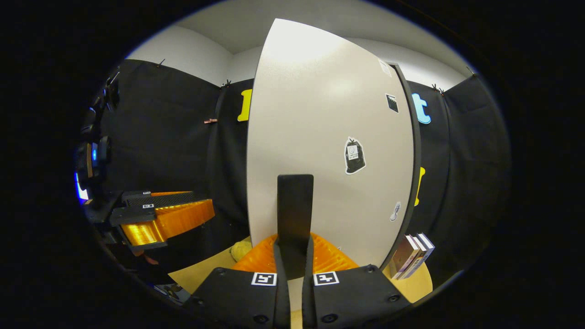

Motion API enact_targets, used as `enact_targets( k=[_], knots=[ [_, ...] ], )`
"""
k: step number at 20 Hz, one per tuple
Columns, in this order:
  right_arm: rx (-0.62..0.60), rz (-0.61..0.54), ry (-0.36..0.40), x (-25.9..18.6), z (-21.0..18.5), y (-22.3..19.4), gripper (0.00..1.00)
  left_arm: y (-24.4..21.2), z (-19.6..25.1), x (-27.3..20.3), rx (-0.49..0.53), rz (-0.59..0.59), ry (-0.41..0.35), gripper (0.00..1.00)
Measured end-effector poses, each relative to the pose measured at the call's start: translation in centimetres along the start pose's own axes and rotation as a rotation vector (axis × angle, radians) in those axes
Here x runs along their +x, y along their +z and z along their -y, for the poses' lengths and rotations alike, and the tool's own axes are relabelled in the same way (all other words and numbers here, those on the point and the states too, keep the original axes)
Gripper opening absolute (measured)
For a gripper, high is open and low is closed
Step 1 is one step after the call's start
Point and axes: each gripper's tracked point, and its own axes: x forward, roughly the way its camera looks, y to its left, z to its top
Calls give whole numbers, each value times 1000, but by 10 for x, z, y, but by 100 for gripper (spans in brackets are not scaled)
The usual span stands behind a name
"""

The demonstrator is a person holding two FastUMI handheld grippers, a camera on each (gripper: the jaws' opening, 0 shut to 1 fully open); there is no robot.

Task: Open the cabinet door with the right hand, grasp the bottle in the cabinet with the left hand and place it on the coaster, then close the cabinet door with the right hand.

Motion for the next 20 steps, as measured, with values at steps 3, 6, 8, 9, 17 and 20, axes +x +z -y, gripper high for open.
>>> enact_targets(
  k=[3,6,8,9,17,20],
  knots=[
    [8,-4,-18,-23,19,1,14,-4,24,5,-21,-5,-28,81],
    [11,-7,-43,-40,35,1,14,-6,40,12,-14,-9,-42,81],
    [13,-8,-58,-49,45,1,13,-5,53,13,-15,-6,-60,81],
    [13,-10,-65,-53,49,1,13,-5,60,13,-16,-4,-71,81],
    [-9,-14,-181,-82,98,3,13,-10,93,30,-11,-15,-136,81],
    [-4,-13,-225,-96,120,3,13,-10,102,40,-12,-5,-156,81]
  ],
)
